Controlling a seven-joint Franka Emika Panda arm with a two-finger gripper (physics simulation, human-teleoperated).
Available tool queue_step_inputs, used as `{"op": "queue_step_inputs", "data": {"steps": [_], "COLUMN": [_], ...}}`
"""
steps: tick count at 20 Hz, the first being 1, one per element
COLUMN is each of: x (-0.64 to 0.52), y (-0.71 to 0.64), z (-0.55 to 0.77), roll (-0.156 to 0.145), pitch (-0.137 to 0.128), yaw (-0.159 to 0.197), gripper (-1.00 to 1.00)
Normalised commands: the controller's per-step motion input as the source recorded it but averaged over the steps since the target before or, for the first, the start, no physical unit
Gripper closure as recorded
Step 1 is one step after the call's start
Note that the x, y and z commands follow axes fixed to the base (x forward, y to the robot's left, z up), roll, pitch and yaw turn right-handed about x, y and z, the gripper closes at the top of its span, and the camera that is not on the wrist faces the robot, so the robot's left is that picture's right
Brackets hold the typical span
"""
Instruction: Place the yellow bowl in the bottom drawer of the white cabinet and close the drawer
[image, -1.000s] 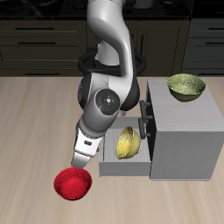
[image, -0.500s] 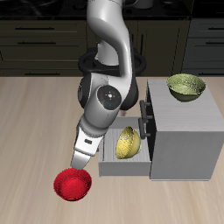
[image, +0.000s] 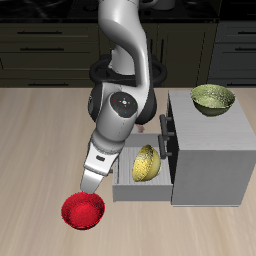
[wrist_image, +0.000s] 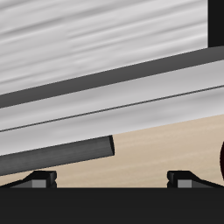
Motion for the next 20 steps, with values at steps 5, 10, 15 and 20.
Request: {"op": "queue_step_inputs", "data": {"steps": [5, 10, 15, 20], "x": [0.05, 0.06, 0.04, 0.03], "y": [0.47, 0.44, 0.43, 0.44], "z": [-0.06, -0.11, -0.15, 0.00], "roll": [0.090, 0.080, 0.088, 0.096], "pitch": [-0.060, -0.013, -0.017, -0.033], "yaw": [-0.021, -0.038, 0.006, -0.026], "gripper": [-1.00, -1.00, -1.00, -1.00]}}
